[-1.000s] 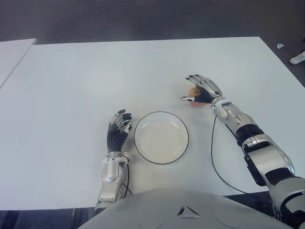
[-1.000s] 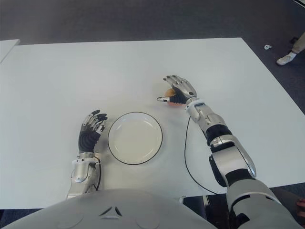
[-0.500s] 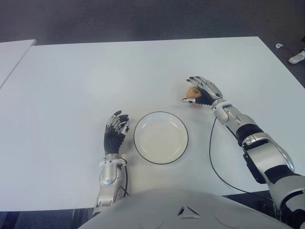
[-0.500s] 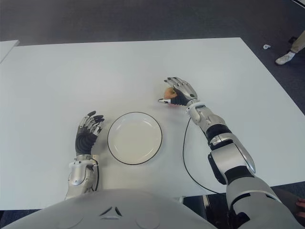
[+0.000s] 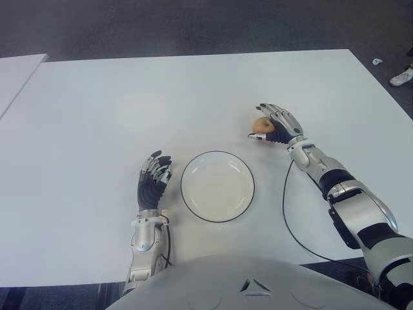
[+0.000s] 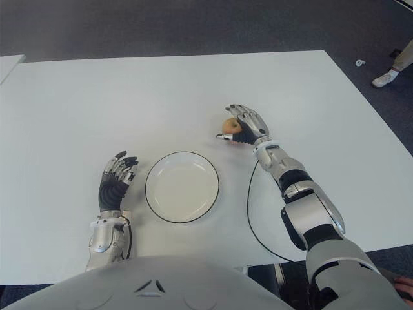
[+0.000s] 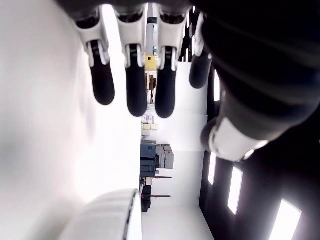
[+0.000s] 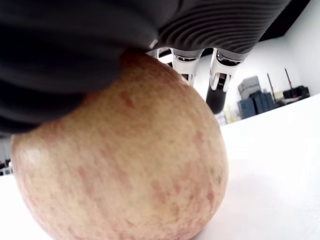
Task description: Put the apples into the plate.
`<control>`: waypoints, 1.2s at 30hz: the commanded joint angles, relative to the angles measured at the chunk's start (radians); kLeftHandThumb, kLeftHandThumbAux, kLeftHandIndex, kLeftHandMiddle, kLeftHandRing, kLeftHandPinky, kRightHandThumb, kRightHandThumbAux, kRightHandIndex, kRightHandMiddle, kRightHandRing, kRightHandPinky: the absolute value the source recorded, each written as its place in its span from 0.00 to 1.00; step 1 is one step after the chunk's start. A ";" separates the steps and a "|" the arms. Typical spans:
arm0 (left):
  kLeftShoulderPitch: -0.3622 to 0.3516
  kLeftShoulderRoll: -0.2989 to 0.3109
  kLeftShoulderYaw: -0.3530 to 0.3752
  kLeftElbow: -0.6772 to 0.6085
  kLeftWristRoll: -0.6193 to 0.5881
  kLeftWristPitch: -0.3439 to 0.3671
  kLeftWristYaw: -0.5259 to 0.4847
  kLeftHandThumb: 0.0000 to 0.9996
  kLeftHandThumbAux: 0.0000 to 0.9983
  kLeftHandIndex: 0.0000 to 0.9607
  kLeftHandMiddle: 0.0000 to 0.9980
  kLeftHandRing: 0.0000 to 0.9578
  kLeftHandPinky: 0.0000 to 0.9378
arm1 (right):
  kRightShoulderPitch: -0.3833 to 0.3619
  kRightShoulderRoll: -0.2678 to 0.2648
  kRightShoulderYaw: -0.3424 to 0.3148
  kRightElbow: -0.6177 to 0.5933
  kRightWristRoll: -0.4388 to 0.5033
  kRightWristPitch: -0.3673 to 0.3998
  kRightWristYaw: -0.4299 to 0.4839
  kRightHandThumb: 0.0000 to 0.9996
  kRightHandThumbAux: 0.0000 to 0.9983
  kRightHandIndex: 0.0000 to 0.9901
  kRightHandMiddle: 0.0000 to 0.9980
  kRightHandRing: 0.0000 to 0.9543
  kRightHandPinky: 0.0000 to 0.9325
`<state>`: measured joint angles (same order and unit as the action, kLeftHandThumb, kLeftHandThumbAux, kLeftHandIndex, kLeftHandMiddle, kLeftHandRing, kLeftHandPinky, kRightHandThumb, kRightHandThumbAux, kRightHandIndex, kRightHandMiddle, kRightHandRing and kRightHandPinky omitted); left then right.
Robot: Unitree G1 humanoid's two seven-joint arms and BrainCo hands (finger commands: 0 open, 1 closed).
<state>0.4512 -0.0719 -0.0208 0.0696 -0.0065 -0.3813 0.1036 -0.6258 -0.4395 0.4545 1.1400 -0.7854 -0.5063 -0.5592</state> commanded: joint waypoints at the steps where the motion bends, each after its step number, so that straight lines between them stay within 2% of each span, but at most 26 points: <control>1: 0.040 -0.001 0.002 0.019 0.001 0.062 -0.005 0.36 0.73 0.22 0.34 0.35 0.35 | 0.035 0.012 0.025 0.008 -0.010 -0.001 -0.065 0.64 0.47 0.43 0.57 0.58 0.58; 2: 0.042 -0.002 0.002 0.015 0.000 0.061 -0.006 0.37 0.73 0.22 0.34 0.35 0.35 | 0.040 0.013 0.028 0.007 -0.014 -0.002 -0.087 0.67 0.55 0.43 0.60 0.62 0.63; 4: 0.044 -0.003 0.002 0.010 -0.002 0.060 -0.008 0.38 0.72 0.23 0.34 0.35 0.35 | 0.047 0.015 0.033 0.008 -0.016 -0.002 -0.116 0.71 0.64 0.44 0.65 0.68 0.70; 7: 0.046 -0.004 0.002 0.004 -0.005 0.059 -0.011 0.39 0.71 0.23 0.34 0.35 0.35 | 0.050 0.016 0.039 0.011 -0.012 0.002 -0.141 0.81 0.66 0.43 0.56 0.71 0.74; 18: 0.045 -0.011 0.005 0.002 -0.010 0.057 -0.014 0.42 0.72 0.24 0.34 0.36 0.36 | 0.056 0.025 0.050 0.006 -0.005 0.024 -0.192 0.86 0.68 0.41 0.53 0.81 0.83; 36: 0.036 -0.013 0.004 0.012 -0.011 0.041 -0.020 0.42 0.72 0.24 0.35 0.36 0.36 | 0.057 0.030 0.053 0.004 0.000 0.027 -0.209 0.86 0.68 0.41 0.52 0.83 0.83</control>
<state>0.4672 -0.0818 -0.0183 0.0428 -0.0090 -0.3754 0.0952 -0.5908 -0.4156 0.4983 1.1392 -0.7866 -0.4813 -0.7681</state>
